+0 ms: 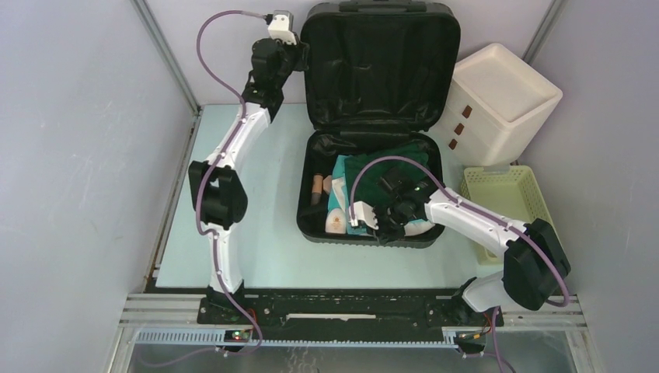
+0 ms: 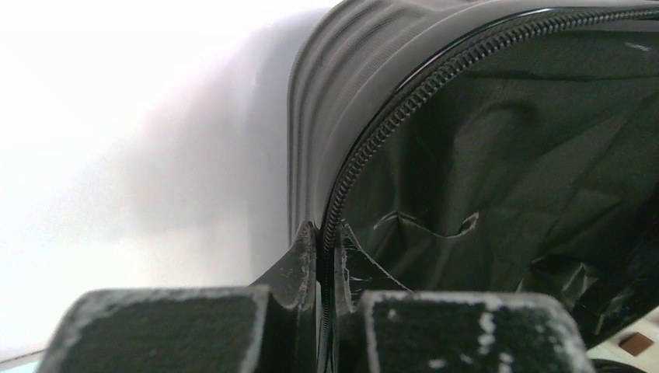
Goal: Open, take out, and arrange the luggage
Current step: Open the luggage at the center of the board.
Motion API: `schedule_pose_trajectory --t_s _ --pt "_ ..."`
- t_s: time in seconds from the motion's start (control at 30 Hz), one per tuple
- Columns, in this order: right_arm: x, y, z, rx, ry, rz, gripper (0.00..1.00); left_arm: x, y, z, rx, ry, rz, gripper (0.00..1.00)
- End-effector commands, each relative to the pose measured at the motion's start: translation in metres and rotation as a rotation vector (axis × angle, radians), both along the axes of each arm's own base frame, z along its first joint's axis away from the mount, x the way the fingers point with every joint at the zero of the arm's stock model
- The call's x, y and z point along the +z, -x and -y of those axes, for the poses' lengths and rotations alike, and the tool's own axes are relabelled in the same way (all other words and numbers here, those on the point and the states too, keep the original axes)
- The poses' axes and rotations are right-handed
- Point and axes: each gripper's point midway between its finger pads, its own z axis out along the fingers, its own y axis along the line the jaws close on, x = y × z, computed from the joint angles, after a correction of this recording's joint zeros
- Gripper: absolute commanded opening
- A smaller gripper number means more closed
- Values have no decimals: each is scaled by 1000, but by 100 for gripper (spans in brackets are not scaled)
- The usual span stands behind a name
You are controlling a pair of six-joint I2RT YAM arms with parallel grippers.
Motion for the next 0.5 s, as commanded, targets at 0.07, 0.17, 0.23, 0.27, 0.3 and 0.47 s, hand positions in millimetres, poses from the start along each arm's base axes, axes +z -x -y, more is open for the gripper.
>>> schedule_pose_trajectory --t_s 0.07,0.17,0.23,0.27,0.3,0.47 --pt "-26 12 1 -62 72 -133 4 51 -3 13 -56 106 150 0" --pt "-27 1 1 -111 76 -106 4 48 -8 14 -55 116 159 0" --pt "-29 -10 3 -153 83 -81 5 46 -11 14 -54 122 163 0" --pt "-30 -15 4 -174 88 -70 4 46 -13 14 -54 127 166 0" --pt "-30 -20 4 -193 88 -57 4 48 -14 15 -56 131 172 0" --pt "-34 -42 5 -280 99 8 4 49 -20 15 -53 153 190 0"
